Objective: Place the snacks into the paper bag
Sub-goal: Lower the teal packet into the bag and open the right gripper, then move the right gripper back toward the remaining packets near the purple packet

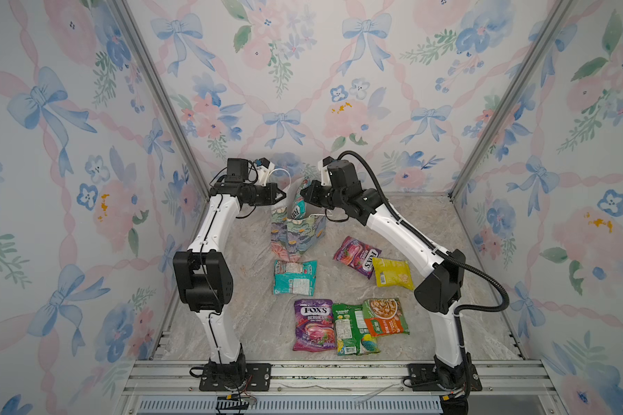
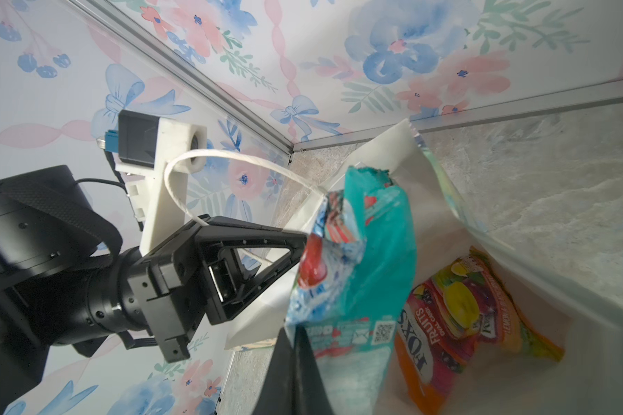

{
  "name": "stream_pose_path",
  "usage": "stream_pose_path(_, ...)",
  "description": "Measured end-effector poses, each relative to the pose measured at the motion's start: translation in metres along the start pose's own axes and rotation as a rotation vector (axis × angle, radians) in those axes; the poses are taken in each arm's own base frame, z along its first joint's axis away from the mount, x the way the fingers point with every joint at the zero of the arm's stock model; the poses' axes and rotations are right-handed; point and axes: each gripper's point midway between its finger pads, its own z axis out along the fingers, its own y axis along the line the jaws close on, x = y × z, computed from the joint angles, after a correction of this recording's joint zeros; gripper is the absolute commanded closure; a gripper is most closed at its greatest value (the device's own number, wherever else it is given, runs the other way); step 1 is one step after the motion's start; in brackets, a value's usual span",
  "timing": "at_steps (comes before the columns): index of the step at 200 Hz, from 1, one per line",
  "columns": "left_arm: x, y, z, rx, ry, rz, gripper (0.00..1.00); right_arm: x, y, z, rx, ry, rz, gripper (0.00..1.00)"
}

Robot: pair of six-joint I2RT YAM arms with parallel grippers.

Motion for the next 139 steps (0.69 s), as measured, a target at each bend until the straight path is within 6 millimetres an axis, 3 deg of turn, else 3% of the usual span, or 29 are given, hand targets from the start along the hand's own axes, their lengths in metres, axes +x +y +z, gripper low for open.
stream_pose_path(80, 0.0, 0.0, 0.0, 0.0, 0.0, 0.0, 1.0, -0.005, -0.005, 0.013, 0.013, -0.02, 0.026, 1.0)
stream_pose_path(92, 0.001, 0.0, 0.0, 0.0, 0.001, -0.001, 1.0, -0.005, -0.006, 0.014, 0.016, -0.025, 0.028, 0.9)
stream_pose_path(117, 0.001, 0.0, 0.0, 0.0, 0.002, -0.002, 1.0, 0.002, -0.019, 0.015, 0.047, -0.026, 0.033, 0.47)
stream_pose_path(139, 0.001, -0.001, -0.001, 0.0, 0.0, -0.001, 1.0, 0.004, -0.024, 0.006, 0.072, -0.032, 0.02, 0.28)
